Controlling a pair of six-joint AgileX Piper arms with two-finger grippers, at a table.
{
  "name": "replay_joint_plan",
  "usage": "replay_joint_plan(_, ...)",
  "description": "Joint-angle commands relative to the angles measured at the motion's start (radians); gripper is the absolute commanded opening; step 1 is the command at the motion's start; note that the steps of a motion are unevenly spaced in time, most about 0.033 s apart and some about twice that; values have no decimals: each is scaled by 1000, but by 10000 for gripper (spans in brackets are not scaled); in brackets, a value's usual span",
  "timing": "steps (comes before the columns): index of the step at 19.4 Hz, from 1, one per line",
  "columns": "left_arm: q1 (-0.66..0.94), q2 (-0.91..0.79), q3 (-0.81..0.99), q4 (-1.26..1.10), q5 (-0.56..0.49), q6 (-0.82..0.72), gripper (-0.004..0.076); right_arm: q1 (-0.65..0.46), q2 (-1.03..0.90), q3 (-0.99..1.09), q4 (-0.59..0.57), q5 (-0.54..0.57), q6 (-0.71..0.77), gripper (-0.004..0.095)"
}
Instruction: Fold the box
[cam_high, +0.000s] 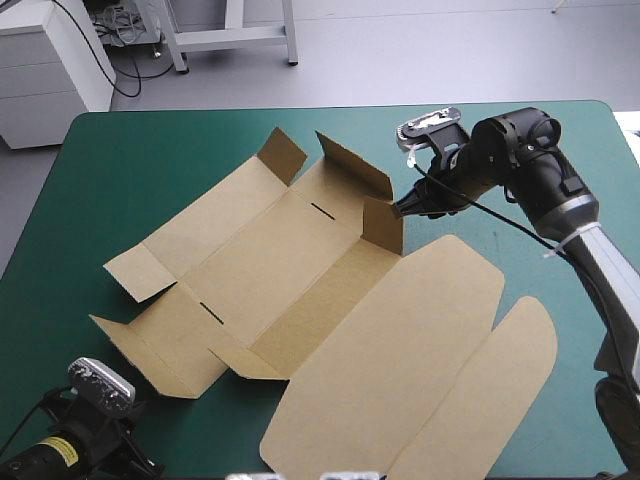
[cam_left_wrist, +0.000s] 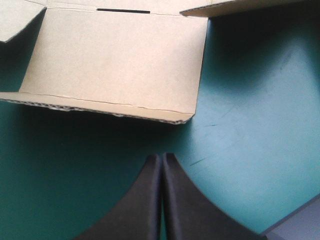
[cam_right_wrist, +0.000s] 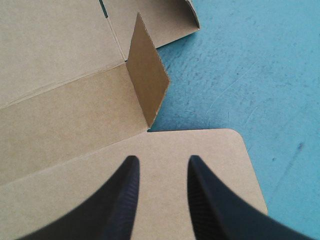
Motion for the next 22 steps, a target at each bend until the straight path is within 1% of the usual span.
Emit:
replay_joint_plan(1,0,11,-26,-9,-56,-1,-10,-8,-41,-31,-5,-28,3,540)
replay_joint_plan(2,0,11,-26,-9,-56,-1,-10,-8,-41,-31,-5,-28,3,620)
replay_joint_plan(3,0,11,-26,-9,-56,-1,-10,-8,-41,-31,-5,-28,3,658)
replay_joint_plan(4,0,11,-26,-9,-56,-1,-10,-8,-41,-31,-5,-30,3,663)
replay_joint_plan(7,0,11,-26,-9,-56,-1,-10,-8,-41,-31,4,-40,3,654)
replay_joint_plan(9,0,11,-26,-9,-56,-1,-10,-8,-41,-31,33,-57,3,632)
replay_joint_plan(11,0,11,-26,-9,-56,-1,-10,-8,-41,-31,30,-103,-23,616)
replay_joint_plan(14,0,11,-26,-9,-56,-1,-10,-8,-39,-31,22,-168,-23,605)
replay_joint_plan(17,0,11,-26,-9,-56,-1,-10,-8,3,-31,26,-175,-87,600)
replay_joint_plan(19,0,11,-26,-9,-56,-1,-10,-8,51,-31,26,-182,-89,596)
replay_joint_plan(21,0,11,-26,-9,-56,-1,-10,-8,99,-33,29,-214,-83,593)
replay_joint_plan(22,0,11,-26,-9,-56,-1,-10,-8,126,-33,29,-250,-89,593)
